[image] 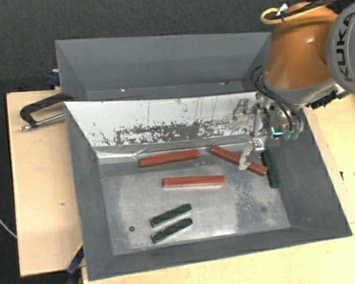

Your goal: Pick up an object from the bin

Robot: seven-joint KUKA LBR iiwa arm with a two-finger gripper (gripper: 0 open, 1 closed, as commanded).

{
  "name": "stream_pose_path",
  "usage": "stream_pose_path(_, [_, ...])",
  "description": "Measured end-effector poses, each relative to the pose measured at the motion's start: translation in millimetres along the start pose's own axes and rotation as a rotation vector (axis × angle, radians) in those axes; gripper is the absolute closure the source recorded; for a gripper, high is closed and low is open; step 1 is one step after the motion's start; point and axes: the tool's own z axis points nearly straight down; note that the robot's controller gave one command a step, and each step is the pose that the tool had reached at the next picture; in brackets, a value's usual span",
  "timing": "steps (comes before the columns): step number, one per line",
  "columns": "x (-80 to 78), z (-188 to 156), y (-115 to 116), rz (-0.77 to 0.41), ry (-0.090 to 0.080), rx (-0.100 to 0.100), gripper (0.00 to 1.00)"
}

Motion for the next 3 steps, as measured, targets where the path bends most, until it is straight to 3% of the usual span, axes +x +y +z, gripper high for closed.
stream_pose_path(1, [-1.7, -5, 0, -0.001, -0.009, 0.001, 0.00])
stream_pose_path(2, [-2.6, 48, 8, 0.012, -0.014, 0.001, 0.00])
stream_pose_path(3, [-0.2, 85, 23, -0.114, -0.002, 0.001, 0.00])
